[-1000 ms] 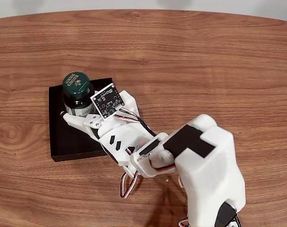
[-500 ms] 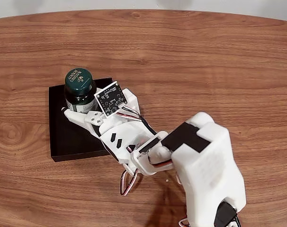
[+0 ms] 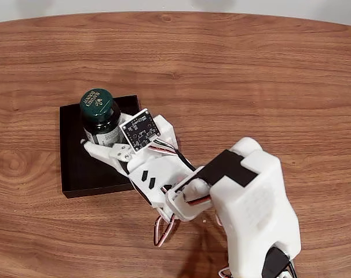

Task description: Pick up the pill bottle and place it in the black box.

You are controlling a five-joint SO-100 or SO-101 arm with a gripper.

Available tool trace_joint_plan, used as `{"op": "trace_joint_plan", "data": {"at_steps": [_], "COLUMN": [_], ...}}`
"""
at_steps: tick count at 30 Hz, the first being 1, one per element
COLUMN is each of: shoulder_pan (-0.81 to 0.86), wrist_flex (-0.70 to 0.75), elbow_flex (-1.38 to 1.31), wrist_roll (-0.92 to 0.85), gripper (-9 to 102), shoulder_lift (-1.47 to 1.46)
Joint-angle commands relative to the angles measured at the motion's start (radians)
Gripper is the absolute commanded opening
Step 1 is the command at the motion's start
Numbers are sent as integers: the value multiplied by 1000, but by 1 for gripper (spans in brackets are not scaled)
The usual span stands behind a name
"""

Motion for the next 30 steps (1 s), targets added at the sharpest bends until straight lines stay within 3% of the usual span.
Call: {"op": "trace_joint_plan", "data": {"at_steps": [1,20,30], "shoulder_pan": [18,51,135], "wrist_flex": [-6,101,305], "elbow_flex": [20,209,399], "wrist_roll": [2,-6,34], "gripper": [29,28,21], "shoulder_lift": [107,362,701]}}
